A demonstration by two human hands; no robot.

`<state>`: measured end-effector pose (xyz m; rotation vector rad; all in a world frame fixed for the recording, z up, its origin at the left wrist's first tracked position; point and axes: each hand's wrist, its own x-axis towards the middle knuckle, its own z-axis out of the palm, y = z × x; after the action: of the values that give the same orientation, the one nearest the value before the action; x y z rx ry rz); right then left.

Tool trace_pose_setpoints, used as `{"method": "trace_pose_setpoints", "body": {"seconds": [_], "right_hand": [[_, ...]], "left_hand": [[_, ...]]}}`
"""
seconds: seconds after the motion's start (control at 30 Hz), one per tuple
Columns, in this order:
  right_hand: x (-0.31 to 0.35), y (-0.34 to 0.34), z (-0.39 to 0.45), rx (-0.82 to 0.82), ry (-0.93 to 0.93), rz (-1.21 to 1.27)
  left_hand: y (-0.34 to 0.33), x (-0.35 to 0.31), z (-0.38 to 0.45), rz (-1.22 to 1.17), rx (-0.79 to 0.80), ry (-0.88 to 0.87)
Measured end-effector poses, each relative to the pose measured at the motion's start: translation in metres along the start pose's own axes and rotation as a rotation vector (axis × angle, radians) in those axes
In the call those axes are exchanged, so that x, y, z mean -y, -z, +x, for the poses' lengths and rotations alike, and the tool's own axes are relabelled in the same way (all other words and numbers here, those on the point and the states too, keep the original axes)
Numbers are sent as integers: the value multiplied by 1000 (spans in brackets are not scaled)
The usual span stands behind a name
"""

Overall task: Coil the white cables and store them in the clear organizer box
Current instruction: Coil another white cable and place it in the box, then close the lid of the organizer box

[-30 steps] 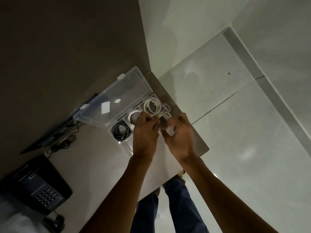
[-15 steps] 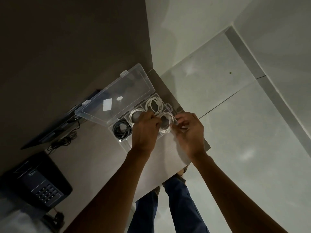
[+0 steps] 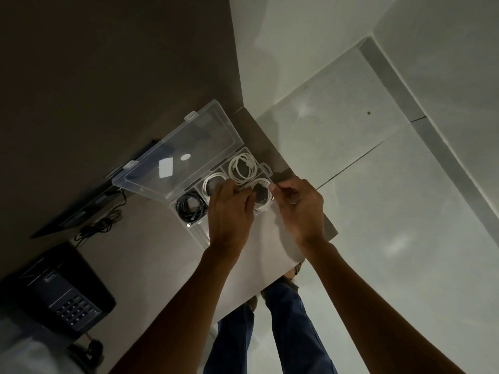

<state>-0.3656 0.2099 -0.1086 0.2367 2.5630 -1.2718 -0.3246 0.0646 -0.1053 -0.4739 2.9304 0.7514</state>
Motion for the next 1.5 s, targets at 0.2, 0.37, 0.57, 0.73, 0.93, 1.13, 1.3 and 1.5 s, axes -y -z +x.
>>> {"method": "trace_pose_setpoints", "body": {"seconds": [0.2, 0.37, 0.57, 0.73, 0.93, 1.13, 1.3, 1.5], "right_hand": [[-1, -7, 7, -20, -27, -115], [1, -8, 8, -3, 50, -229], [0, -9, 8, 3, 123, -325], [3, -17, 11, -12, 54, -284], [4, -14, 7, 20, -94, -6], [6, 3, -10, 67, -55, 41], [11, 5, -10, 55, -69, 30], [13, -5, 0, -8, -106, 24]], "left_hand": [[-1, 1, -2, -57, 2, -105], [-1, 6, -2, -88, -23, -195], [-3, 9, -4, -170, -20, -147], [-6, 2, 0, -249, -24, -11], [2, 0, -4, -296, -42, 5], [41, 5, -10, -187, -224, -3], [87, 26, 2, 86, -349, 121], [102, 41, 7, 274, -275, 164]]}}
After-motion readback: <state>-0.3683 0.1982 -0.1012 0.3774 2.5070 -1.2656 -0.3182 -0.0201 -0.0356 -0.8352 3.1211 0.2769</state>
